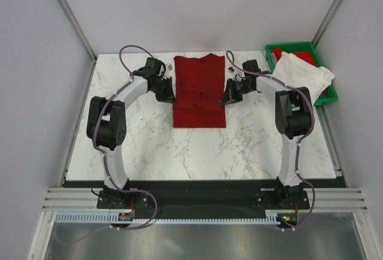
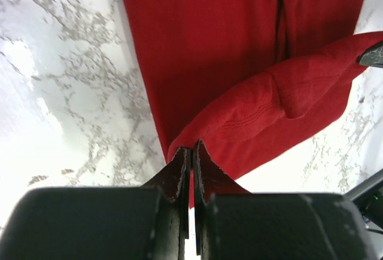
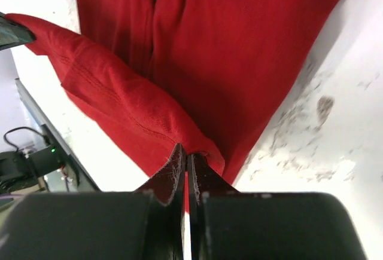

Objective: Fold and stack the t-shirts
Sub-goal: Fold the tshirt, then neatly place the folded tshirt to the corner

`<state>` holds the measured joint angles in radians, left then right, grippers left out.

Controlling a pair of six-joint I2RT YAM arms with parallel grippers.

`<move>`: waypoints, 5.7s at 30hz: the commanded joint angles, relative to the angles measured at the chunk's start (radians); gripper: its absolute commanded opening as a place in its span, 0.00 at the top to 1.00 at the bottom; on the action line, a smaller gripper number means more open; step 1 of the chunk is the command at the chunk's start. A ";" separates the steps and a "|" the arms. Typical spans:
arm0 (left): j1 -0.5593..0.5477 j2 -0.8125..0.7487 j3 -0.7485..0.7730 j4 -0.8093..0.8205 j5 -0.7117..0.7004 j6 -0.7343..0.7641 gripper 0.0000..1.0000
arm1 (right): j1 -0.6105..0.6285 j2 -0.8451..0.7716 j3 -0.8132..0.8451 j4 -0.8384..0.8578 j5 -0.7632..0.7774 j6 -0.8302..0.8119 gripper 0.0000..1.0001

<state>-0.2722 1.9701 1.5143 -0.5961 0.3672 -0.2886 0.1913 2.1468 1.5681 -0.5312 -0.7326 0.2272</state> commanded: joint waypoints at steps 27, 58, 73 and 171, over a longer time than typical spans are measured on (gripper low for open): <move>0.149 -0.249 -0.402 0.082 0.464 -0.093 0.32 | -0.079 -0.261 -0.382 0.111 -0.168 0.126 0.50; 0.128 0.026 -0.309 0.111 0.450 -0.173 0.46 | -0.043 -0.142 -0.431 0.175 -0.142 0.184 0.49; 0.100 0.039 -0.292 0.127 0.395 -0.179 0.89 | -0.041 -0.108 -0.433 0.227 -0.151 0.225 0.86; 0.165 0.525 0.610 0.071 0.416 -0.020 0.20 | -0.105 0.235 0.366 0.293 -0.160 0.100 0.53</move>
<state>-0.0959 2.4508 2.0987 -0.5648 0.6868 -0.2493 0.0711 2.3520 1.9072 -0.2546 -0.8536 0.3264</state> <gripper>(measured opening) 0.804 0.470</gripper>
